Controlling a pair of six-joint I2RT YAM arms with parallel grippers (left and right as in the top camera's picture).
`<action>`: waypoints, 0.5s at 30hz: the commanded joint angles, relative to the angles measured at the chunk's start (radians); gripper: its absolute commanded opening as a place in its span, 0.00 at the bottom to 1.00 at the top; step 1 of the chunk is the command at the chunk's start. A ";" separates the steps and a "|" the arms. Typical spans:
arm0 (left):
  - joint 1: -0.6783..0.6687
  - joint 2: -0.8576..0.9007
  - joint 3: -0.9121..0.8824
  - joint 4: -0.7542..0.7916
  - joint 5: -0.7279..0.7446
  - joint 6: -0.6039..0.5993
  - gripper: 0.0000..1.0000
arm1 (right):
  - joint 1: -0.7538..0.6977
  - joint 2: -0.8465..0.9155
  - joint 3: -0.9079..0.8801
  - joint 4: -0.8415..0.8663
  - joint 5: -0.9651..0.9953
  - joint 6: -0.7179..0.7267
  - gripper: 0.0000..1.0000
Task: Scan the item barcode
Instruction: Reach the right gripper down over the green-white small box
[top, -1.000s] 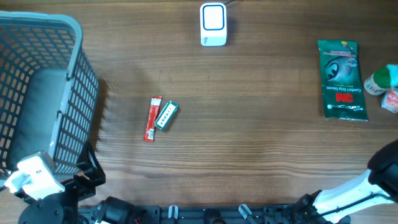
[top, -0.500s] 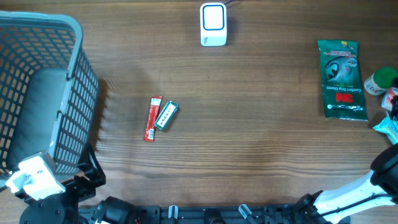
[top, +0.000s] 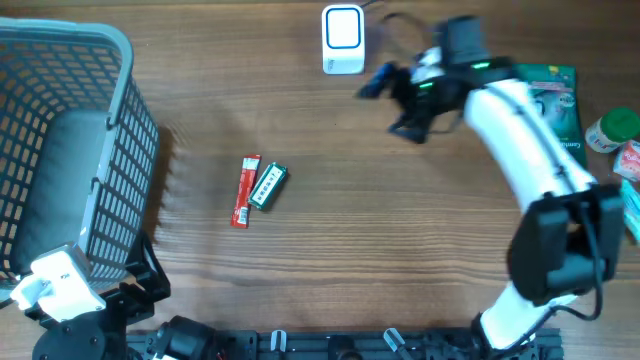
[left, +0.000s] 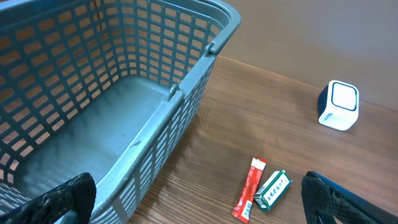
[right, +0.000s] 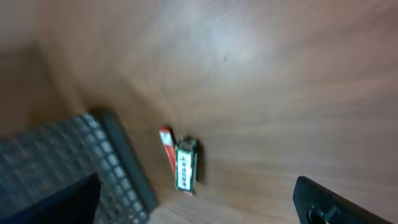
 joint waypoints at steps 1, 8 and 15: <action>-0.004 -0.003 -0.004 0.002 -0.010 -0.003 1.00 | 0.235 0.068 0.012 0.054 0.164 0.206 1.00; -0.004 -0.003 -0.004 0.002 -0.010 -0.002 1.00 | 0.522 0.240 0.012 0.404 0.195 0.116 0.21; -0.004 -0.003 -0.004 0.002 -0.010 -0.002 1.00 | 0.563 0.312 0.012 0.453 0.195 0.109 0.05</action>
